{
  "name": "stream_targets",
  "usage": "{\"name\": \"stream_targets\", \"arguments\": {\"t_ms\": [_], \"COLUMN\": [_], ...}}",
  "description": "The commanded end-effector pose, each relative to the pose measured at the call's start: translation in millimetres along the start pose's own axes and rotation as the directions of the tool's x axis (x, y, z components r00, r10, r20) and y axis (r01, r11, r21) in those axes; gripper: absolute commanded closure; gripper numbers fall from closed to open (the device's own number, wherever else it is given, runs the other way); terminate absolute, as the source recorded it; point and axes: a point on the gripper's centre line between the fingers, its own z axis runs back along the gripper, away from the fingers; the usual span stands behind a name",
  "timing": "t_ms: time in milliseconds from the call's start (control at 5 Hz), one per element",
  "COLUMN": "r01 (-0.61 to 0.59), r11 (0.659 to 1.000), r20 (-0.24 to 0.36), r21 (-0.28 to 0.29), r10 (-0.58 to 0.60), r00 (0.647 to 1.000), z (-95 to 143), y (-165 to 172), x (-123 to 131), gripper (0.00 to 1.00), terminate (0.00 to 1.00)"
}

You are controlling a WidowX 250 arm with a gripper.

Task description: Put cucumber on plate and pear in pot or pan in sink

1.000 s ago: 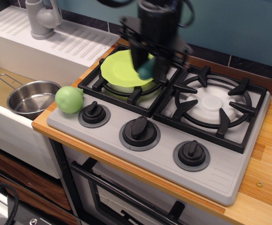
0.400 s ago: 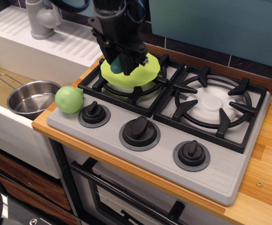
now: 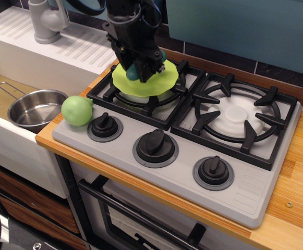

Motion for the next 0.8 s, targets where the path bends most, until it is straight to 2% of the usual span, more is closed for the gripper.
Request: {"name": "stream_targets", "arguments": {"t_ms": [0, 200, 400, 600], "r01": [-0.013, -0.013, -0.016, -0.045], "r11": [0.999, 0.999, 0.998, 0.998], "r20": [0.009, -0.005, -0.046, -0.102], "r21": [0.046, 0.047, 0.065, 0.040], "r10": [0.013, 0.014, 0.019, 0.049], "r00": [1.000, 1.000, 0.999, 0.994], "z": [17, 27, 47, 64], "y": [-8, -12, -12, -11], "x": [11, 8, 3, -2], "gripper": [0.00, 0.00, 0.00, 0.00], "terminate": [0.00, 0.00, 0.00, 0.00]}}
